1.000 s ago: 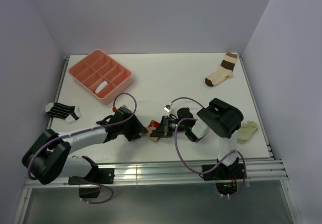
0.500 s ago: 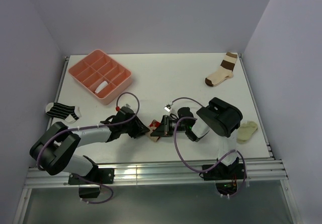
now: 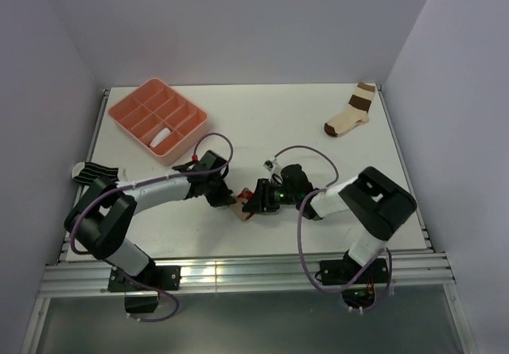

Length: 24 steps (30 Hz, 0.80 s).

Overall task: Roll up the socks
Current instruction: Roll the sock at the center of the board.

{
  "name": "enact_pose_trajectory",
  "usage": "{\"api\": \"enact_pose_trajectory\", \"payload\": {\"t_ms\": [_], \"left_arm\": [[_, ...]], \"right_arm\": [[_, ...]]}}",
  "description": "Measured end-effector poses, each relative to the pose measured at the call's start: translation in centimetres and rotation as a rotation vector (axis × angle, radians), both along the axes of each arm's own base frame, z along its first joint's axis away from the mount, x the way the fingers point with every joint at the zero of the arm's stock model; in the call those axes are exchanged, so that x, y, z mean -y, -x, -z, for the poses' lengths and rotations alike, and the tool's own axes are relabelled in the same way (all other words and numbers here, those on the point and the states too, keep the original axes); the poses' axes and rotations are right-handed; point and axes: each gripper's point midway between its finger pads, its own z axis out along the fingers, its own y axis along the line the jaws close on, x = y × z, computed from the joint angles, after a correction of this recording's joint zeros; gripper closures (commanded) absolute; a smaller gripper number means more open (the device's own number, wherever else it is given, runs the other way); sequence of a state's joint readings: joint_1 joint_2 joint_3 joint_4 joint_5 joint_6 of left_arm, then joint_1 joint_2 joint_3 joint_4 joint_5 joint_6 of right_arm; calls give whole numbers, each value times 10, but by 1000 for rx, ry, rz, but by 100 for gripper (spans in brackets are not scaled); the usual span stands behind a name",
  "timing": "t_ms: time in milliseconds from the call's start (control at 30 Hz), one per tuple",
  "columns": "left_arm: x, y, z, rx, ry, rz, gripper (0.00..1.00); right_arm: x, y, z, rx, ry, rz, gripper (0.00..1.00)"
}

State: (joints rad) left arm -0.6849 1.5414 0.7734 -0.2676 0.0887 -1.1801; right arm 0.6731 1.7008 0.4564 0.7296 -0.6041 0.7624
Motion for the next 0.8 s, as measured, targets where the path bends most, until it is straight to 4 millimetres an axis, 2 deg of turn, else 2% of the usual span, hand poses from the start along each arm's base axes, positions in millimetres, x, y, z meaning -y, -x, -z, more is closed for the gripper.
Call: {"api": "enact_pose_trajectory", "payload": {"t_ms": [167, 267, 467, 567, 667, 800], "left_arm": [[-8, -14, -3, -55, -178, 25, 100], [-10, -16, -1, -98, -262, 69, 100], [-8, -16, 2, -159, -345, 156, 100], [-8, -17, 2, -180, -372, 190, 100], [-8, -17, 3, -201, -394, 222, 100], [-7, -17, 3, -217, -405, 247, 100]], "right_arm": [[14, -10, -8, 143, 142, 65, 45], [14, -12, -15, 251, 237, 91, 44], [-12, -6, -44, 528, 397, 90, 43], [-26, -4, -52, 629, 457, 84, 43], [-36, -4, -47, 705, 539, 72, 43], [-44, 1, -24, 775, 676, 38, 43]]}}
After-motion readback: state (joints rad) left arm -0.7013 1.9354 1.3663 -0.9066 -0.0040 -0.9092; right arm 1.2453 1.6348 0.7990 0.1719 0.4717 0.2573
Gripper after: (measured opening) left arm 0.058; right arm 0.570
